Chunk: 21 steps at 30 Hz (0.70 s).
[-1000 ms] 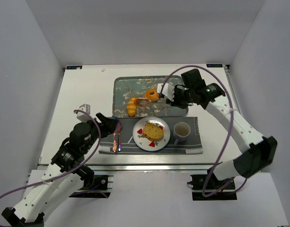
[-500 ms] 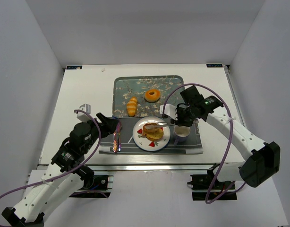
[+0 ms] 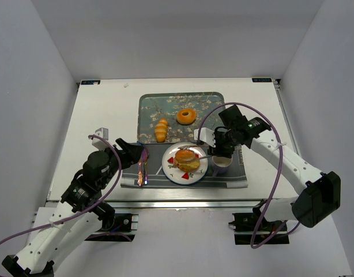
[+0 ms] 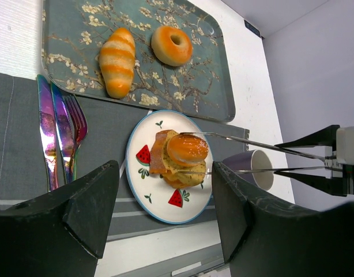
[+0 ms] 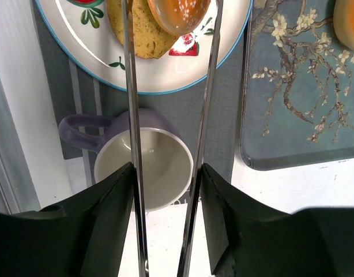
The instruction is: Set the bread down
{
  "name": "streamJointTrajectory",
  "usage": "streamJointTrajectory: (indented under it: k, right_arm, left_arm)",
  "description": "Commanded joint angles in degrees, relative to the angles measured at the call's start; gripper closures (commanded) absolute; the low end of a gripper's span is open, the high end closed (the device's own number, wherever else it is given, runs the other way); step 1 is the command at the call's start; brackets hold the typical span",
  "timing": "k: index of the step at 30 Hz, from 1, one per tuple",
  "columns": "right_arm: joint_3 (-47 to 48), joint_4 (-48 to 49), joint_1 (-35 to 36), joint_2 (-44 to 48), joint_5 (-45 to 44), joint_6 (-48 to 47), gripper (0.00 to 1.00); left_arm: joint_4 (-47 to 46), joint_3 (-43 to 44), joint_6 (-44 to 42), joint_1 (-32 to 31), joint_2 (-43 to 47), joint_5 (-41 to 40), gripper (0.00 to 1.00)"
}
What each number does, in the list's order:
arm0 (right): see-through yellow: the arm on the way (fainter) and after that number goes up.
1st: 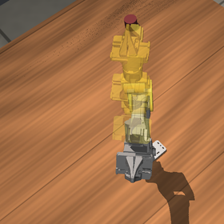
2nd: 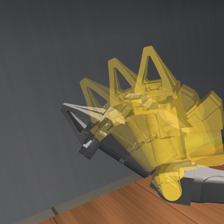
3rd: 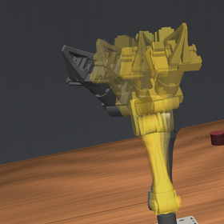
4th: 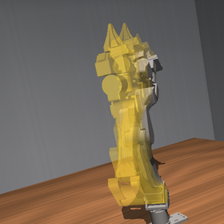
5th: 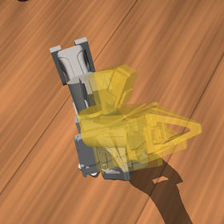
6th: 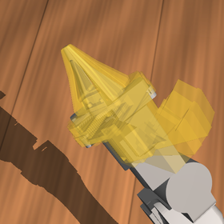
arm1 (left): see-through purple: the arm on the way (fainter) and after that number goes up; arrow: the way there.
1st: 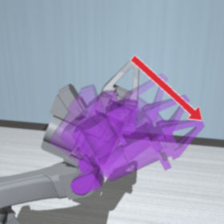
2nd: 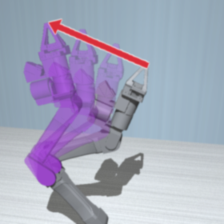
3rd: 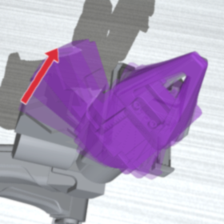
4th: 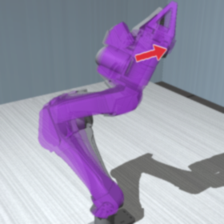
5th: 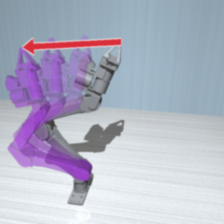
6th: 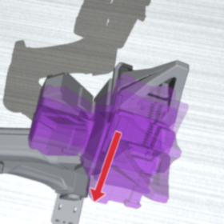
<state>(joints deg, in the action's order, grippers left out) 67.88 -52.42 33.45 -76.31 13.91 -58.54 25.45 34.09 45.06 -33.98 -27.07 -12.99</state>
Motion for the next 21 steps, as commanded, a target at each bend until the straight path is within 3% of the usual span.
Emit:
streamJointTrajectory:
  k: [1,21]
  right_arm:
    - [0.1,0.5,0.3,3.1,2.0,-0.3,0.47]
    - [5.7,1.4,0.1,8.3,6.7,3.3,0.54]
  left_arm:
    - [0.0,-0.7,0.0,-0.3,-0.2,-0.5,0.26]
    - [0.3,-0.1,0.1,-0.3,0.4,-0.8,0.26]
